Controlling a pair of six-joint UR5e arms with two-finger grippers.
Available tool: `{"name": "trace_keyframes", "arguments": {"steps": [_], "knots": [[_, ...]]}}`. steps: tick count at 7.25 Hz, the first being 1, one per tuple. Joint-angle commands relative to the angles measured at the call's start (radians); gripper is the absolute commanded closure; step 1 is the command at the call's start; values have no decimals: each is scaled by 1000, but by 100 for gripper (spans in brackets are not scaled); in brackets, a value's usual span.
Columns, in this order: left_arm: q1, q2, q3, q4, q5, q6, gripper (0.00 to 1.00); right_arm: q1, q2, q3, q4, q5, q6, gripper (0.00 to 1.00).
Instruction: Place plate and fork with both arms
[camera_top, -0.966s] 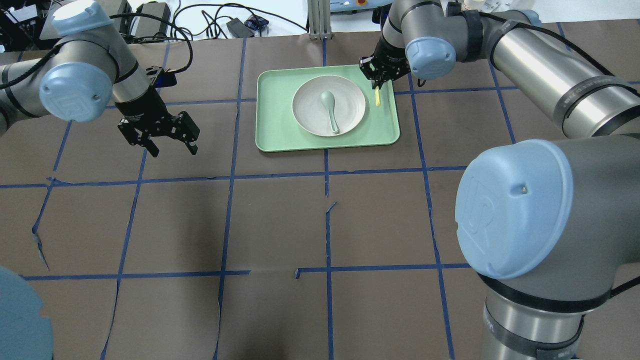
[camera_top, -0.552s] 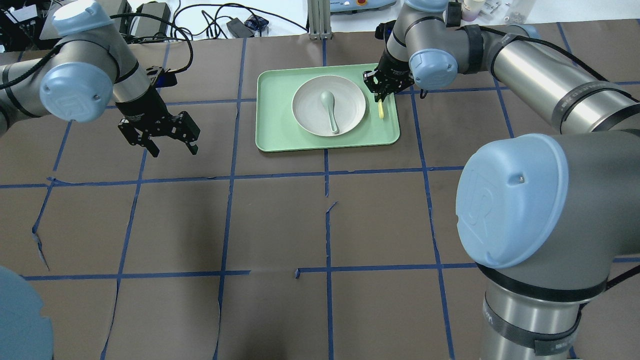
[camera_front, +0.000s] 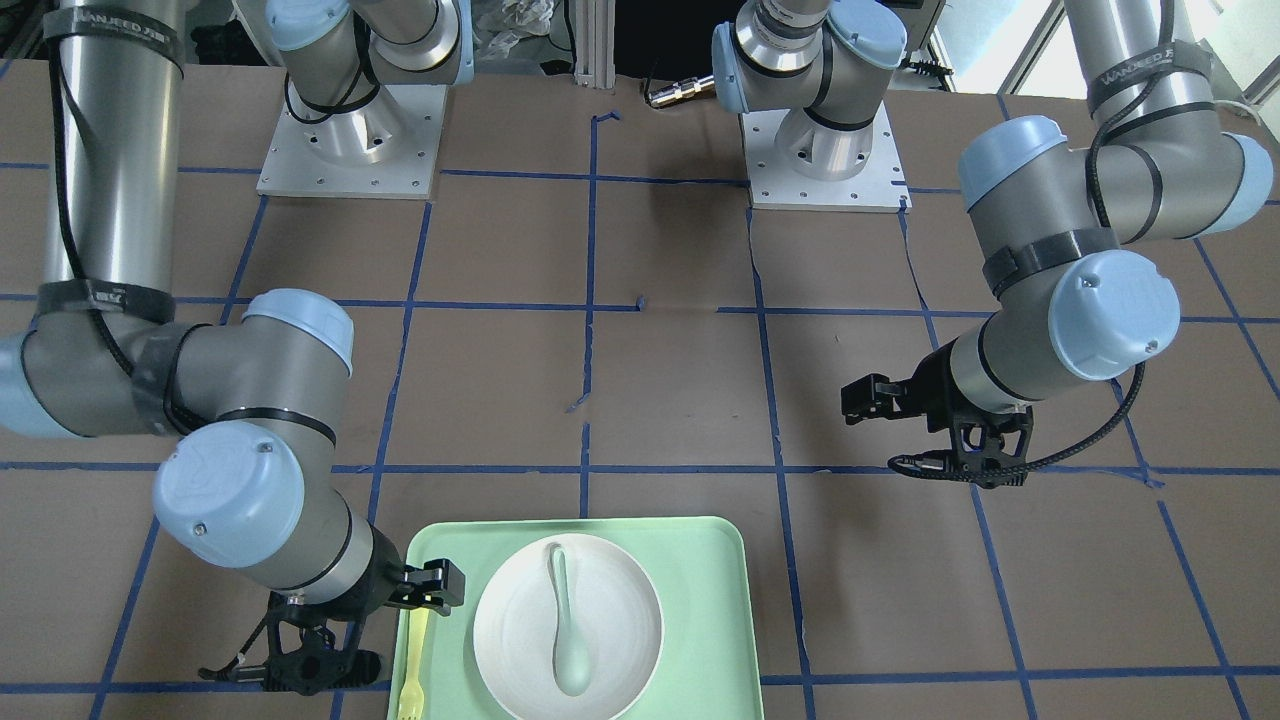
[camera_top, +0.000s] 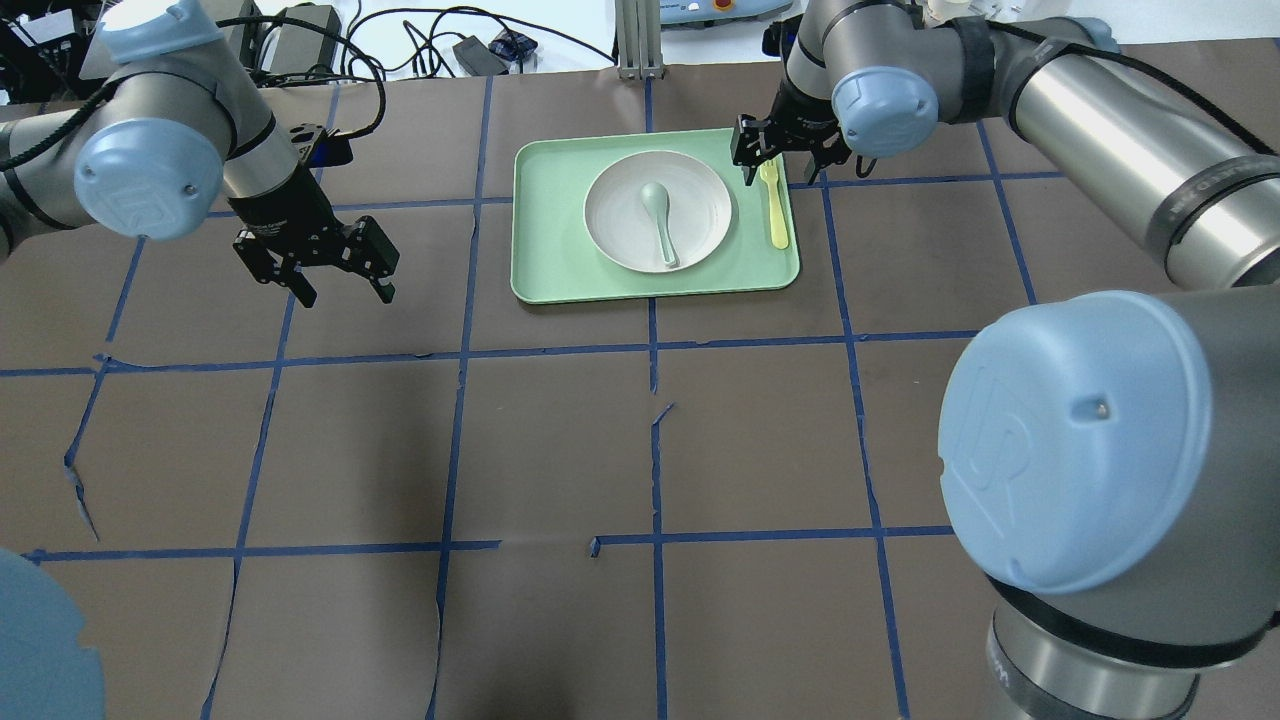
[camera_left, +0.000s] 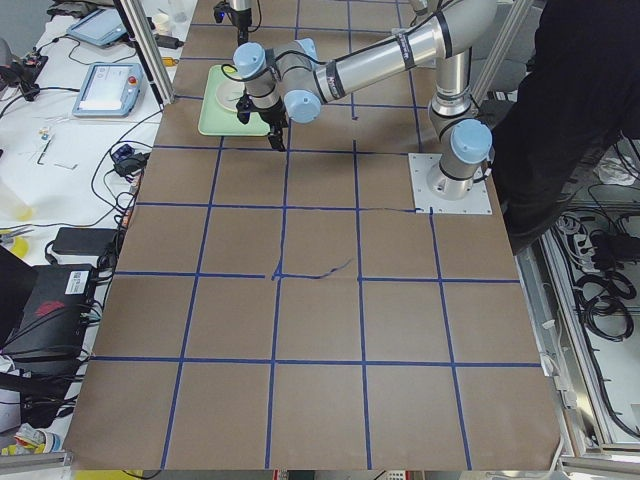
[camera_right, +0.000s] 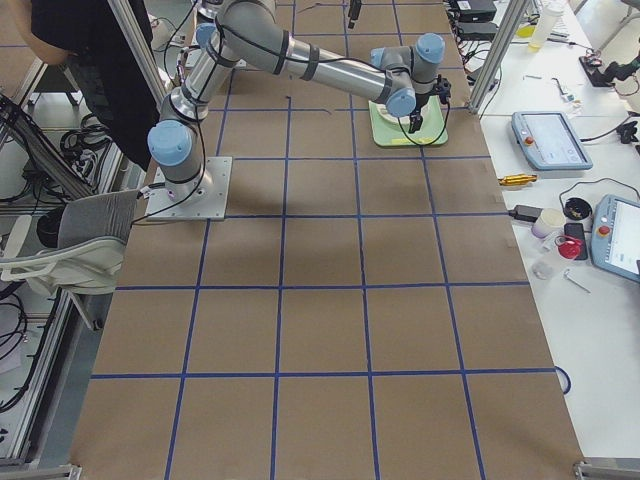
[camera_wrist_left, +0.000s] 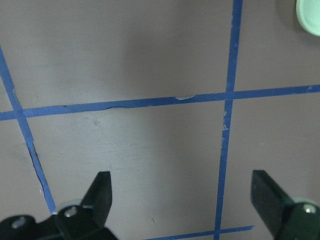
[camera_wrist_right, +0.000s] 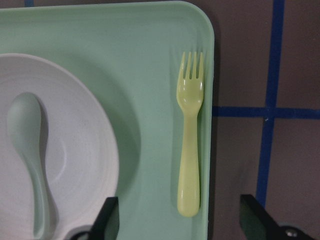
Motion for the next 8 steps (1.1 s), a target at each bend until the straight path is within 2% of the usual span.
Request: {"name": "trace_keyframes", "arguments": {"steps": [1,2,4,5,7,8], "knots": [[-12,53,7,1,50,-9,0,-1,-188,68,177,-71,-2,0],[-23,82,22,-1,52,-84,0,-1,-257,123,216,-129,-1,0],[-127,128,25,-27,71,-269,0,0,-397,192,335,-136,-1,0],[-191,151,28,-103,120,-287,0,2,-463,194,427,-119,5,0],[-222,184,30,-128,105,-290,0,34,-505,180,506,-107,12,0],[-221,182,22,-120,107,-290,0,43,-509,178,506,-109,12,0]]}}
